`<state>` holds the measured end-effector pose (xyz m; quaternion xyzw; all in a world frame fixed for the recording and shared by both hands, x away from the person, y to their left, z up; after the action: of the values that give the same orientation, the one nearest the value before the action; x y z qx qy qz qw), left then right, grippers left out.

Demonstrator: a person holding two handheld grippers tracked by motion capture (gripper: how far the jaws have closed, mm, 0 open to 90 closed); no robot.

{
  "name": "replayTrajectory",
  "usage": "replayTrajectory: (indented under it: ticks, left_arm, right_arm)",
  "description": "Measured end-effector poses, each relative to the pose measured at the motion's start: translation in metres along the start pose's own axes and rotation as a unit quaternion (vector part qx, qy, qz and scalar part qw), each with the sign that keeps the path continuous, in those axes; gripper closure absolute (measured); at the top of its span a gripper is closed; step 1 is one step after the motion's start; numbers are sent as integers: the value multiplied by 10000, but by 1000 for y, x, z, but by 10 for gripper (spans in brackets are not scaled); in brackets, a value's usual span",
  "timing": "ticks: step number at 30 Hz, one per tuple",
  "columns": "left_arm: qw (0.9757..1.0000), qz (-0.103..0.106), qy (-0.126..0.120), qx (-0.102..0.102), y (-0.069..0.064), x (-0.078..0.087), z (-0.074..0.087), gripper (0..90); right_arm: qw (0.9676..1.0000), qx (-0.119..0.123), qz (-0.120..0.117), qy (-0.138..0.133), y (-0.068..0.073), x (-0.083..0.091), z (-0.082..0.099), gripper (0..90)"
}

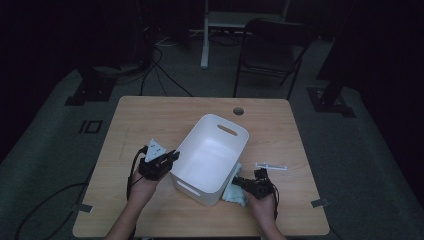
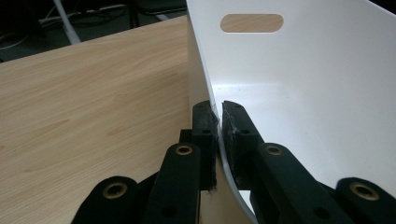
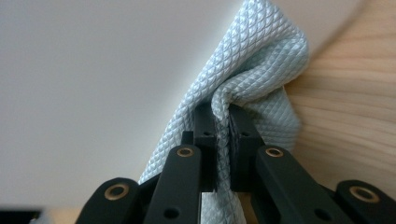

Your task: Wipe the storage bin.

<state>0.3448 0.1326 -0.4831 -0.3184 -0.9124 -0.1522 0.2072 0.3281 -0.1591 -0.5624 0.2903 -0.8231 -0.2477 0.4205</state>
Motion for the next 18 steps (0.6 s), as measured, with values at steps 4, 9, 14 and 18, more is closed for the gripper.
replayTrajectory:
  ticks: [4, 9, 14, 18]
  left_arm:
    - [10000, -59, 32, 14, -1, -1, 0, 844]
    - [9999, -94, 50, 5, -2, -2, 0, 853]
    - [9999, -70, 111, -41, -3, -2, -1, 858]
    - [9999, -36, 103, -91, -4, -2, 0, 858]
  right_arm:
    - [9987, 210, -452, -145, 25, 22, 2, 839]
    - [9936, 507, -924, -396, 60, 47, 4, 833]
    - [9920, 653, -946, -526, 71, 53, 9, 814]
    - [9937, 537, -829, -528, 63, 41, 16, 810]
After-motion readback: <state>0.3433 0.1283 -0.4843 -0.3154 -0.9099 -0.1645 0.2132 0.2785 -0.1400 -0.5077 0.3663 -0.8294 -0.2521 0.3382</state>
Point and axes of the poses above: each handheld gripper's, and its own axes: x roughly backward along the jaws, z roughly out of its underside, y roughly to its left, the point moved 5 cm from there along -x, roughly forward along the jaws, and after that the axes turned 10 degrees about -x, right-handed, at the moved point
